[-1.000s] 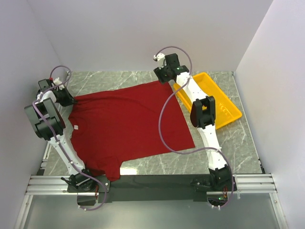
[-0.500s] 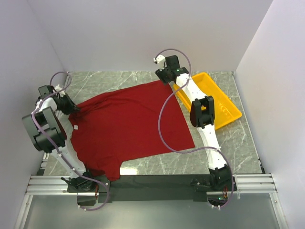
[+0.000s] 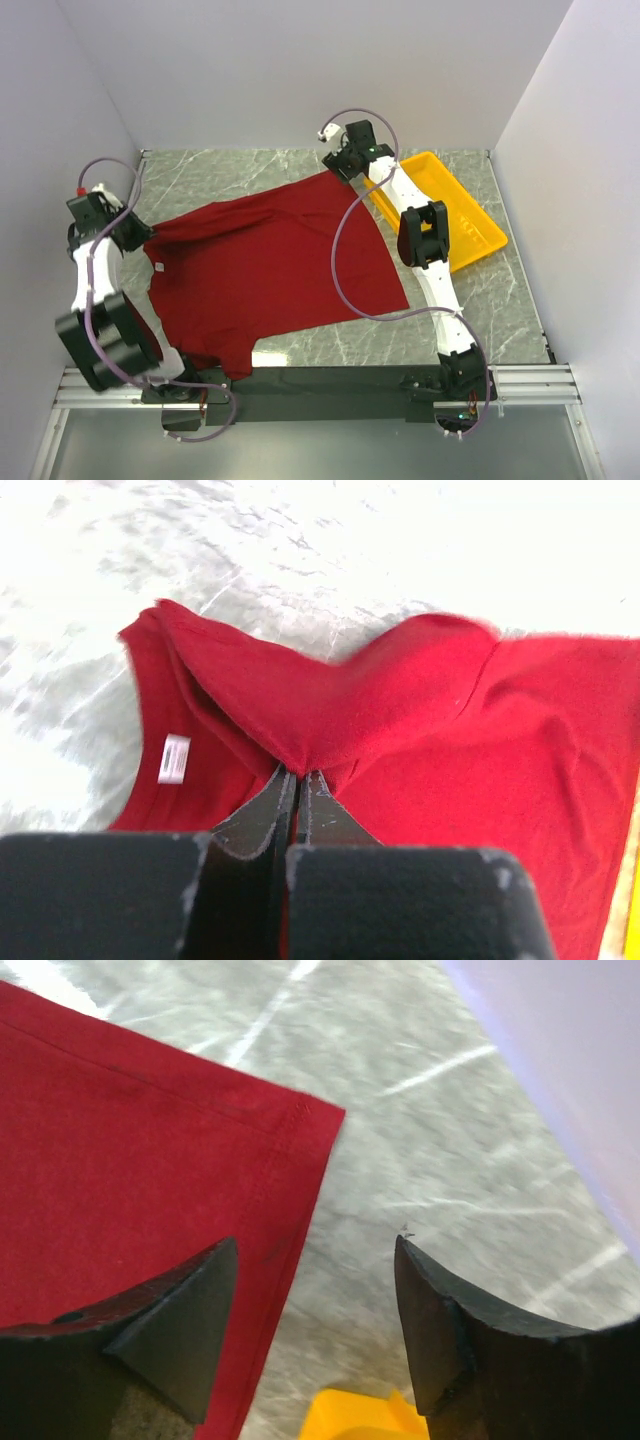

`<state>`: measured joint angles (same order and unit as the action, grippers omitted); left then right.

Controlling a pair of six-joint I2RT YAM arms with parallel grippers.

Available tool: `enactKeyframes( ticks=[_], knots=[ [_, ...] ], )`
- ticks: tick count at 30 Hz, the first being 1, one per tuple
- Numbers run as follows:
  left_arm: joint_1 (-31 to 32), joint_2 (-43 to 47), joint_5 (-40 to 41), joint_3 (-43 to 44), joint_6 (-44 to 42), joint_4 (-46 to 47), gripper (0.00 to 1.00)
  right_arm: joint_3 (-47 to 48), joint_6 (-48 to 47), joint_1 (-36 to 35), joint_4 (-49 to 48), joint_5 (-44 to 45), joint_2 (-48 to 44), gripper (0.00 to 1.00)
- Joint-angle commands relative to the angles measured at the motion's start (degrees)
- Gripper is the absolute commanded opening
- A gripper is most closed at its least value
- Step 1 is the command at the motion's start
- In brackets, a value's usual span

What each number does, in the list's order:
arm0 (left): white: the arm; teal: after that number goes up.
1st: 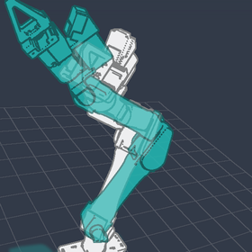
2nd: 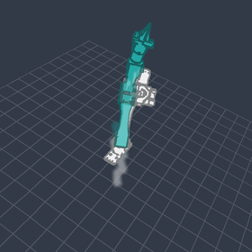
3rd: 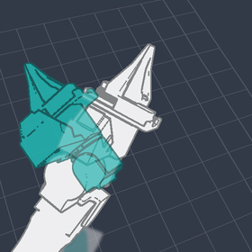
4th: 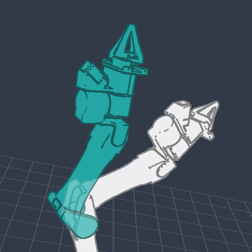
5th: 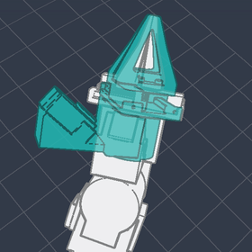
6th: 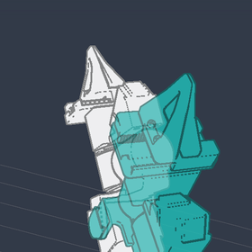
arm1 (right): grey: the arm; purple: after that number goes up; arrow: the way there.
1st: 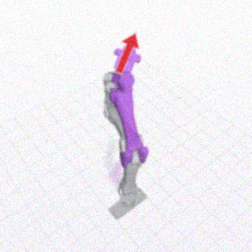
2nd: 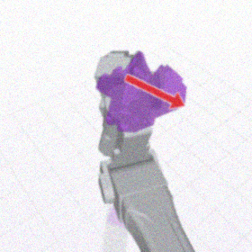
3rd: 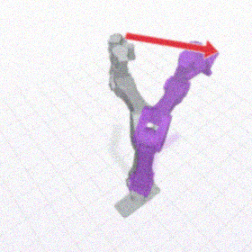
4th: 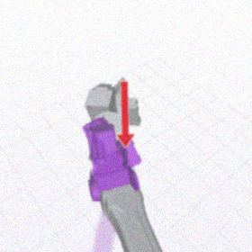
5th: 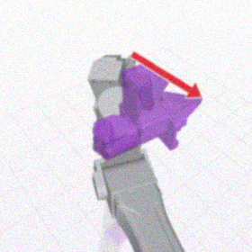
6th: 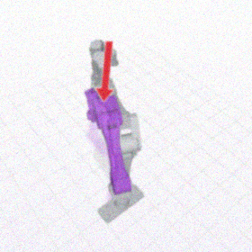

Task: Fold and stack the t-shirts
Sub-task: Fold the tshirt

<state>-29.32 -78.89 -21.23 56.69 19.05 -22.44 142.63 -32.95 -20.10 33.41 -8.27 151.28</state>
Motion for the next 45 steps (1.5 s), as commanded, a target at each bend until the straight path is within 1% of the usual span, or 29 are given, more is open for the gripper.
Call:
enactKeyframes(
  ticks=[1,4,5,7,8,9,10,12,14,16,17,20,21,22,26,30,31,33,34,35,39,41,45],
  knots=[
    [-2.1,9.1,3.7,-3.5,3.8,2.7,0.01,-1.1,-0.9,0.3,-0.3,-6.5,-1.9,0.71],
    [-3.3,12.0,1.9,-5.8,4.9,0.6,0.01,-1.4,-1.3,-0.3,2.3,-9.0,-2.8,0.72],
    [-3.2,12.4,-0.4,-6.4,5.1,-0.3,0.01,-1.6,-0.5,-0.9,3.1,-9.0,-3.0,0.72],
    [-3.3,13.9,-2.2,-8.8,6.3,-0.9,0.01,-2.5,0.4,-1.5,4.3,-8.3,-3.6,0.70],
    [-3.3,14.7,-3.4,-9.5,6.6,-0.9,0.01,-3.4,1.5,-1.9,1.9,-4.2,-4.1,0.70],
    [-3.3,16.0,-3.7,-10.1,6.9,-1.5,0.01,-2.8,1.9,-1.8,2.4,-4.3,-4.0,0.70],
    [-3.2,16.2,-4.1,-10.5,6.8,-1.7,0.01,0.3,2.7,-1.8,3.1,-3.9,-3.6,0.69],
    [-3.2,16.2,-5.6,-10.8,6.8,-2.3,0.01,3.8,3.6,-2.0,7.3,-2.8,-3.4,0.69],
    [-3.2,16.0,-6.8,-11.0,7.4,-1.6,0.01,1.8,3.9,-2.0,9.5,-2.8,-5.8,0.69],
    [-3.2,16.0,-8.1,-11.2,8.3,-0.5,0.01,-4.2,5.1,-1.4,11.4,-4.6,-9.1,0.69],
    [-3.2,15.9,-8.4,-11.0,8.4,-0.3,0.01,-5.2,6.2,-1.0,14.1,-5.8,-9.5,0.69],
    [-3.2,15.6,-9.4,-10.9,8.6,0.2,0.01,-3.6,11.2,0.7,20.4,-9.9,-7.9,0.69],
    [-3.2,15.4,-9.4,-10.8,8.5,0.3,0.01,-2.9,12.4,0.8,21.1,-10.5,-7.2,0.69],
    [-3.2,15.2,-9.8,-10.8,8.3,0.3,0.01,-3.1,14.3,1.3,21.2,-11.0,-6.8,0.68],
    [-3.2,14.1,-10.4,-10.2,7.7,0.3,0.01,-7.0,18.1,1.8,16.5,-9.4,-8.2,0.67],
    [-3.2,13.9,-11.1,-10.3,7.8,1.1,0.01,-3.8,19.9,1.9,18.0,-7.7,-5.3,0.67],
    [-3.2,13.9,-11.2,-10.4,7.8,1.3,0.01,-1.8,19.7,1.7,18.5,-8.2,-4.4,0.64],
    [-3.1,14.3,-11.4,-10.6,7.9,1.5,0.01,-2.4,19.6,1.4,18.0,-7.5,-4.6,0.63],
    [-3.2,14.5,-11.5,-10.7,7.9,1.5,0.01,-2.9,19.2,0.8,17.7,-6.7,-4.9,0.61],
    [-3.2,14.6,-11.5,-10.6,7.9,1.4,0.01,-4.1,18.4,0.3,17.7,-6.1,-5.2,0.56],
    [-3.2,14.7,-11.8,-9.7,7.1,0.6,0.01,-6.6,17.0,-1.0,19.8,-4.9,-5.6,0.50],
    [-3.2,14.9,-12.0,-9.1,7.0,0.2,0.01,-7.3,17.9,-0.9,20.2,-4.4,-5.5,0.48],
    [-3.2,15.1,-12.5,-9.4,7.0,0.3,0.01,-8.1,18.9,-0.6,20.8,-3.7,-5.6,0.48]
  ],
)
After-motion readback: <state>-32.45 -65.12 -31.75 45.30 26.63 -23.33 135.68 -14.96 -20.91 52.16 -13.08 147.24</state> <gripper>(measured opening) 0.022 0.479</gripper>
